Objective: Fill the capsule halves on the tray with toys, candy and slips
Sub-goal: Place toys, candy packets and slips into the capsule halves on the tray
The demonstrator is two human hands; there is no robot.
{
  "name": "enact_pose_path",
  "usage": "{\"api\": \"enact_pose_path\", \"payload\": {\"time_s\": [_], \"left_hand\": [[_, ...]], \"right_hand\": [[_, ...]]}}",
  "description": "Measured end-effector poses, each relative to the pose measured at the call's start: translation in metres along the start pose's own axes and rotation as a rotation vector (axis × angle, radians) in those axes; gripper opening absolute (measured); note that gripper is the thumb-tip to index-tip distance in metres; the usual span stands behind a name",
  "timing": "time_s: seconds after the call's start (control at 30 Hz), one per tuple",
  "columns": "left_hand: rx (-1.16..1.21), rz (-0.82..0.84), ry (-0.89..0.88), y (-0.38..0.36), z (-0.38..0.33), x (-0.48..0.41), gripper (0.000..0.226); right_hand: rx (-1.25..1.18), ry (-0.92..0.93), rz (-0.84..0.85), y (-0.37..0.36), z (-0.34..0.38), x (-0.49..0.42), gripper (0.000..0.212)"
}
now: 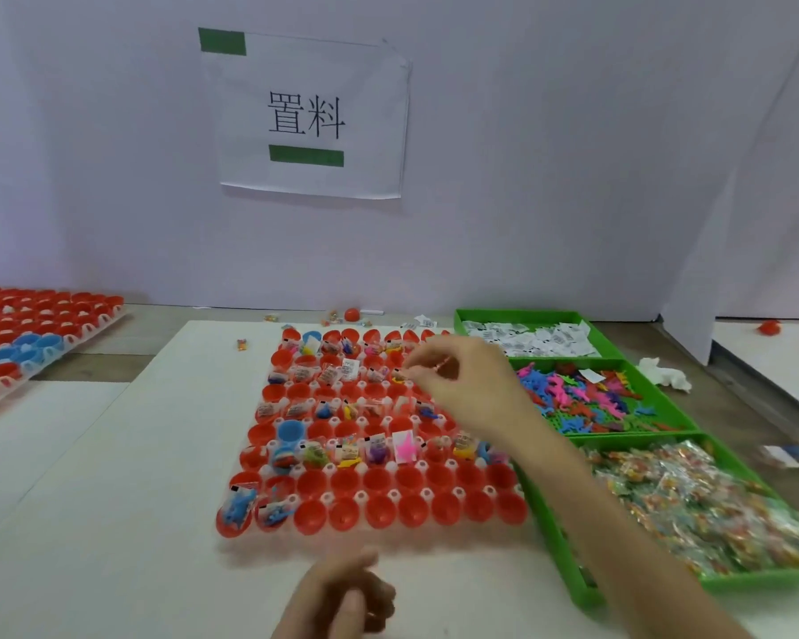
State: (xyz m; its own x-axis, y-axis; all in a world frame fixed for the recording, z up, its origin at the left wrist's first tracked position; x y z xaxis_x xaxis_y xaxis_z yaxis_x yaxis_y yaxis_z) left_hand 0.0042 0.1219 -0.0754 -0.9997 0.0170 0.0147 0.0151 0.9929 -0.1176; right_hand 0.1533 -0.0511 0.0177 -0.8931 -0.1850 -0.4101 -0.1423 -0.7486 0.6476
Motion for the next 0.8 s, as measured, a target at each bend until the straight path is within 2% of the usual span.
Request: {"api": "enact_pose_path", "payload": {"time_s": [0.07, 0.13, 0.2, 0.27, 0.33, 0.37, 0.43, 0.5, 0.6, 0.8], "left_hand": [[-0.423, 0.076, -0.313, -0.030, -0.014, -0.001, 0.022], [-0.567, 0.161, -0.559, -0.066, -0.026, -0.002, 0.021], [-0.603, 0.335, -0.643, -0.110, -0.039, -0.009, 0.022], [-0.752, 0.477, -0.577, -0.152, -0.042, -0.020, 0.027], [-1.009, 0.504, -0.521, -0.189, -0.037, -0.034, 0.029], [-1.129, 0.526, -0.501, -0.203, -0.034, -0.039, 0.029], [-1.248, 0.558, -0.452, -0.222, -0.028, -0.043, 0.029], [-1.274, 0.575, -0.375, -0.231, -0.019, -0.049, 0.030], [-1.229, 0.540, -0.300, -0.230, -0.009, -0.057, 0.027], [-1.076, 0.458, -0.266, -0.225, -0.007, -0.055, 0.016]], "right_hand": [[0.145, -0.090, -0.107, 0.041, -0.044, -0.018, 0.009], [0.324, -0.207, -0.171, 0.073, -0.093, -0.032, 0.011], [0.471, -0.320, -0.179, 0.094, -0.139, -0.040, 0.017], [0.533, -0.396, -0.125, 0.102, -0.173, -0.046, 0.030], [0.506, -0.484, -0.038, 0.105, -0.199, -0.049, 0.043], [0.485, -0.523, -0.008, 0.105, -0.207, -0.050, 0.042], [0.462, -0.548, -0.031, 0.106, -0.215, -0.052, 0.025], [0.466, -0.540, -0.071, 0.107, -0.219, -0.057, 0.013], [0.445, -0.501, -0.144, 0.111, -0.218, -0.059, 0.011], [0.410, -0.451, -0.260, 0.121, -0.214, -0.051, 0.019]]}}
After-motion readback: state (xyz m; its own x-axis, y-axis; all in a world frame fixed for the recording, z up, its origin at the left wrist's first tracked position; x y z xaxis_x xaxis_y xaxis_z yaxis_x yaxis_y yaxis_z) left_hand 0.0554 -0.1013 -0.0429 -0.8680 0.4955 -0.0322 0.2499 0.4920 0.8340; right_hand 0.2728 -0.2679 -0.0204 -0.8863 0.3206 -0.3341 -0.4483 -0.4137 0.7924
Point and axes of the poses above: each hand's wrist, its own x-axis away from the middle knuckle, its own y-axis out of the back of the hand, z = x × y, the point moved 4 cm from there along -x, towards the middle knuckle, and after that the axes turned 9 degrees about y, right-handed, at the moved point
